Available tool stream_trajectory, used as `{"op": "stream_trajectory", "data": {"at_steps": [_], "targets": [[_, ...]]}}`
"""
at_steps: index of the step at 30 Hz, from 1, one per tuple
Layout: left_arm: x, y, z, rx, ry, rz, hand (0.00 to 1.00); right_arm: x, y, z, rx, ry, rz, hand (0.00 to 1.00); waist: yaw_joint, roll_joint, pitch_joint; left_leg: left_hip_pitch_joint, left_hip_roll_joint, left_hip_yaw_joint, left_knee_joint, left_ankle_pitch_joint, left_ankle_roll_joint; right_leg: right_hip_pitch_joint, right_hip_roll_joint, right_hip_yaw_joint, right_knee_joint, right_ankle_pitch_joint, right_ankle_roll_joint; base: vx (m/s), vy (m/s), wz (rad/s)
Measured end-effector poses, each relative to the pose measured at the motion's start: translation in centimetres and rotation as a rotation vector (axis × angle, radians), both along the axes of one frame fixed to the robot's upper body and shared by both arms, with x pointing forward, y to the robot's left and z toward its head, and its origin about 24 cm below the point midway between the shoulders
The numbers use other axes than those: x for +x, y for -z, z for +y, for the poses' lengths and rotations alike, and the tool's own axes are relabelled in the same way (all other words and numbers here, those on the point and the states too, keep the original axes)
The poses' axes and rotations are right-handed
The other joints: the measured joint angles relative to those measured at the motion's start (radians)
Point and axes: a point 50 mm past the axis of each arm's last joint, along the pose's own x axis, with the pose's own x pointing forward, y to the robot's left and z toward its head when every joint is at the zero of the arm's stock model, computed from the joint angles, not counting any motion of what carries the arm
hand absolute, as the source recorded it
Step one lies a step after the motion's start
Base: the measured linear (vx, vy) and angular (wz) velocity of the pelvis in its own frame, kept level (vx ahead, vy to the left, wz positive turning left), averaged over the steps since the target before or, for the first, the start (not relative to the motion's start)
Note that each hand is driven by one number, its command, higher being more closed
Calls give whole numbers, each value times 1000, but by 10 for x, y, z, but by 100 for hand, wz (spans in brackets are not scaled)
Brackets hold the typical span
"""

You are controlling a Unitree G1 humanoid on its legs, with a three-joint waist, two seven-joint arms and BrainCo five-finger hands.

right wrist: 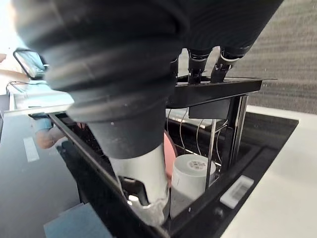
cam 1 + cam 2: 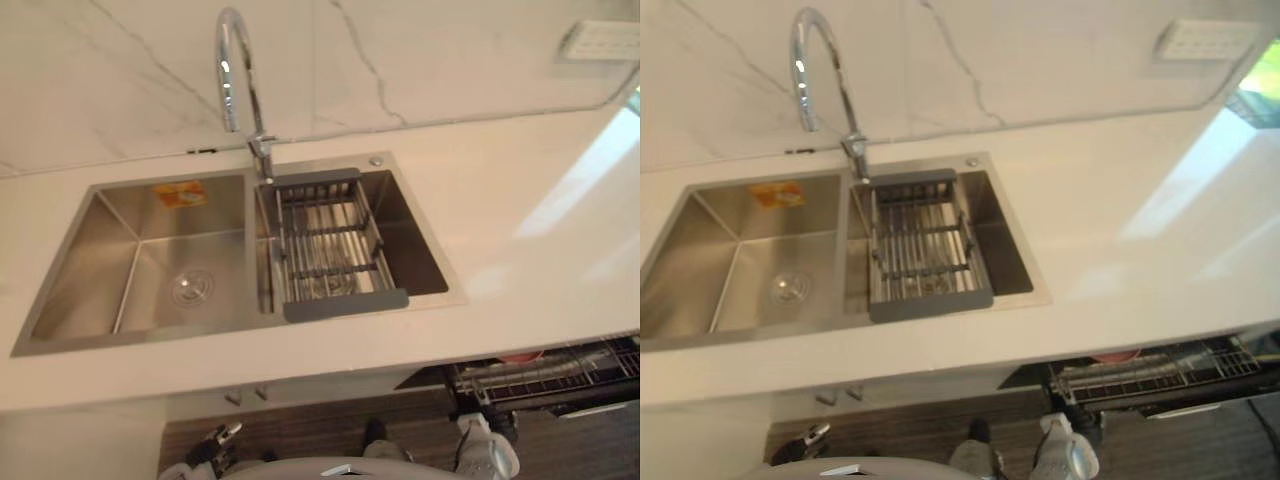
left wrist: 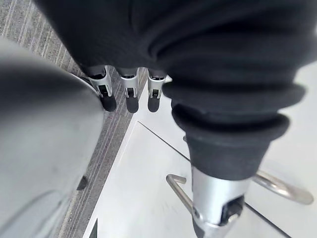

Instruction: Walk over to the sink, pick up the cup, carry it to the dishwasher, place the cup inside the dishwasher, then close the dishwasher door

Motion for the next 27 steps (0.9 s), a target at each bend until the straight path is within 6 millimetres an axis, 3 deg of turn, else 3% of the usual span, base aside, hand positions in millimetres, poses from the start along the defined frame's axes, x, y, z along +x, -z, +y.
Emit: {"op": "stream_trajectory", "data": {"at_steps": [3,5,8,10,15,20,22,25,27], "targets": [[4,-2,-4,-16,24,-35,0,26,-18,-13,4,53,-128,0,-1,37,20,-44,-10,-51,-1,17,-10,-13,-16,-44,10,-10,0,-100,-27,55],[6,-2,-8,-24,42,-55,0,32,-27,-24,-5,84,-229,0,-4,71,49,-76,-13,-70,-2,32,-21,-33,-21,-64,21,-11,-2,-129,-30,39],[4,-1,-13,-38,38,-49,0,47,-37,-25,15,91,-345,0,-8,104,82,-115,-7,-72,-2,35,-26,-67,-19,-66,22,-4,-9,-128,-46,16],[2,0,-20,-60,25,-46,0,59,-46,-25,25,99,-453,0,-14,146,120,-147,7,-73,-5,38,-33,-85,-13,-84,21,-2,-12,-109,-74,28],[0,1,-29,-90,20,-49,0,71,-55,-24,63,91,-599,0,-12,189,156,-159,31,-70,-30,34,-61,-97,10,-92,20,-3,-12,-67,-77,13],[-1,1,-29,-99,14,-60,0,78,-56,-19,141,56,-700,0,-3,199,159,-191,52,-59,-38,-12,-76,-122,33,-95,9,-3,-13,-50,-74,13],[0,1,-28,-98,15,-69,0,79,-57,-19,140,39,-708,0,-4,189,166,-199,50,-18,8,-21,-45,-127,22,-92,-3,-6,-18,-22,-5,2],[-7,3,-30,-114,15,-46,0,84,-59,-18,151,-22,-697,0,5,215,153,-222,85,21,78,-15,-13,-126,55,-87,9,-2,-21,-18,-21,-26],[-6,3,-27,-108,10,-43,0,79,-55,-18,121,-63,-662,0,-14,196,170,-185,87,27,31,6,-26,-110,49,-50,55,-38,-73,84,-60,40]]}}
